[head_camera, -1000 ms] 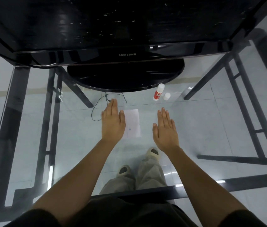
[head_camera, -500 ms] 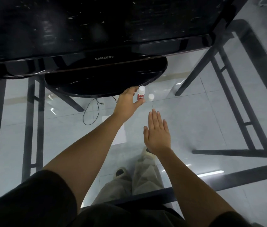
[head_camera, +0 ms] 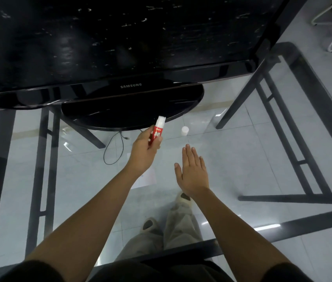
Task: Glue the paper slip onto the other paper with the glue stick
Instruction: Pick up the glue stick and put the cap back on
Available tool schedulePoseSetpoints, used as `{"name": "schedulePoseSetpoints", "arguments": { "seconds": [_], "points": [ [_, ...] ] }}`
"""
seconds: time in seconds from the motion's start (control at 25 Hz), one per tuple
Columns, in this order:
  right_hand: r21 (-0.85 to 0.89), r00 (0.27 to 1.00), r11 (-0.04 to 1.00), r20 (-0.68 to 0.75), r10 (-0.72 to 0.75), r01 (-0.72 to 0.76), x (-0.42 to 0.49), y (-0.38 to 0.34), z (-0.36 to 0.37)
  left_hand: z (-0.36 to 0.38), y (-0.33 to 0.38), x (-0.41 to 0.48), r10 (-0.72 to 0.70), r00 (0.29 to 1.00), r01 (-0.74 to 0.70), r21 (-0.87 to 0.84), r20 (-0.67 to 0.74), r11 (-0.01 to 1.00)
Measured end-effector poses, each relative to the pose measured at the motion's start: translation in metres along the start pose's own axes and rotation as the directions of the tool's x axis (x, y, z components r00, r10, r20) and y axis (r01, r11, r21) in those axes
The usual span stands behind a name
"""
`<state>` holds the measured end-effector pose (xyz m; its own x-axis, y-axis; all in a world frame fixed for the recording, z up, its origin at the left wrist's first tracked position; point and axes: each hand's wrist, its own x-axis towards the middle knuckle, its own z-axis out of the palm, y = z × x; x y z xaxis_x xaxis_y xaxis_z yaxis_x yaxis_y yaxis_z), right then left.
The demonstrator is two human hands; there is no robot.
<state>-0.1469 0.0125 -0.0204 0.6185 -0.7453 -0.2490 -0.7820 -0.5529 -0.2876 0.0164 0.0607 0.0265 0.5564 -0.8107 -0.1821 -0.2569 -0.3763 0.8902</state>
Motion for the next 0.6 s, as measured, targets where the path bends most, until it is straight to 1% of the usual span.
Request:
{"name": "schedulePoseSetpoints", "arguments": {
  "seconds": [0.08, 0.2, 0.32, 0.36, 0.52, 0.6],
  "points": [
    [0.122, 0.998, 0.992, -0.062, -0.008, 0.016, 0.006, -0.01, -0.021, -0.012, 0.004, -0.01, -0.015, 0.997, 0.008, -0.081, -0.076, 0.997],
    [0.311, 0.988, 0.947, -0.151, -0.035, 0.081, 0.018, -0.037, -0.057, -0.034, 0.015, -0.019, -0.024, 0.987, 0.002, -0.136, -0.156, 0.991],
    [0.572, 0.988, 0.813, -0.153, -0.028, 0.112, 0.025, -0.065, -0.088, -0.053, 0.026, -0.027, 0.017, 0.976, -0.049, -0.142, -0.216, 0.989],
    [0.631, 0.987, 0.765, -0.158, -0.038, 0.13, 0.024, -0.075, -0.095, -0.059, 0.028, -0.031, 0.034, 0.974, -0.068, -0.145, -0.225, 0.987],
    [0.778, 0.985, 0.605, -0.156, -0.078, 0.171, 0.019, -0.106, -0.11, -0.072, 0.032, -0.048, 0.058, 0.97, -0.097, -0.156, -0.236, 0.983],
    [0.815, 0.984, 0.553, -0.162, -0.073, 0.175, 0.016, -0.116, -0.112, -0.076, 0.031, -0.055, 0.062, 0.967, -0.102, -0.155, -0.245, 0.983]
  ]
}}
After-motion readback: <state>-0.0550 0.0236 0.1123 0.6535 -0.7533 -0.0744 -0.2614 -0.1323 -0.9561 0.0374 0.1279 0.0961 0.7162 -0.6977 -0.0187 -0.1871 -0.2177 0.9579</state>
